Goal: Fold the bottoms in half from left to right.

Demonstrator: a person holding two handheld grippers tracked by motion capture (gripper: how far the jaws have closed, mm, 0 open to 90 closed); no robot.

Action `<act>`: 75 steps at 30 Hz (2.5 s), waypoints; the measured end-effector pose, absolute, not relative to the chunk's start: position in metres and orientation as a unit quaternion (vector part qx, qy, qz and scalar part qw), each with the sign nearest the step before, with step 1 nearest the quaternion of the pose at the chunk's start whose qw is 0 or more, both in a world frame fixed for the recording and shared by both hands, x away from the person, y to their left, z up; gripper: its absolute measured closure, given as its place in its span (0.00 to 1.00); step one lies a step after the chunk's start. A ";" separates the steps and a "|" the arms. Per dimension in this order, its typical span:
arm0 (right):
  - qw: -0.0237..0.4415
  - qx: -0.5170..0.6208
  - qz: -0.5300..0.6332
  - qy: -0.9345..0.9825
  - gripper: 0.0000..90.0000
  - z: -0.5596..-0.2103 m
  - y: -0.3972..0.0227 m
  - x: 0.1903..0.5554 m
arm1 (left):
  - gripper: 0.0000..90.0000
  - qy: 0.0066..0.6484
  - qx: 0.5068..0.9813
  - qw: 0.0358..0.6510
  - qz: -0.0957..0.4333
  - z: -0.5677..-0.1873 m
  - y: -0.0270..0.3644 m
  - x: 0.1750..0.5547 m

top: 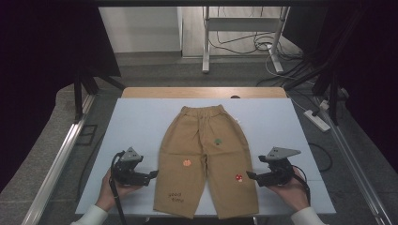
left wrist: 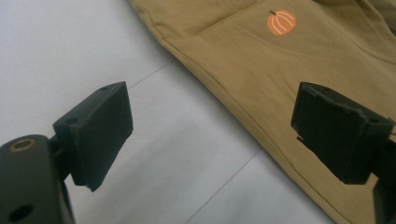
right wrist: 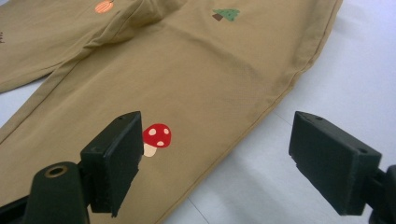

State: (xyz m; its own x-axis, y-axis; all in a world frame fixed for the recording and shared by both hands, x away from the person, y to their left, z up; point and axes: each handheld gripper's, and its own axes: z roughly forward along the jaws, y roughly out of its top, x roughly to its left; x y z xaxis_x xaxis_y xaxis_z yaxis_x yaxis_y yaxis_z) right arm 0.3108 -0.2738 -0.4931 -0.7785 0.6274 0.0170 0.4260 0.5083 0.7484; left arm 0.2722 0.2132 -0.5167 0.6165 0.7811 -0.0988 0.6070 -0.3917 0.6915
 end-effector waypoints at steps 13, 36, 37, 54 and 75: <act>0.131 0.311 0.388 0.857 0.20 -0.495 -0.272 0.311 | 0.14 0.421 0.823 0.363 0.119 -0.517 0.213 0.274; 0.131 0.303 0.383 0.863 0.20 -0.498 -0.253 0.308 | 0.15 0.417 0.821 0.370 0.119 -0.515 0.216 0.278; 0.131 0.302 0.385 0.862 0.20 -0.498 -0.251 0.308 | 0.15 0.417 0.822 0.370 0.119 -0.515 0.216 0.278; 0.130 0.286 0.390 0.866 0.20 -0.495 -0.230 0.308 | 0.15 0.417 0.819 0.375 0.122 -0.515 0.217 0.281; 0.114 0.250 0.394 0.877 0.20 -0.494 -0.185 0.309 | 0.15 0.417 0.819 0.375 0.121 -0.515 0.215 0.284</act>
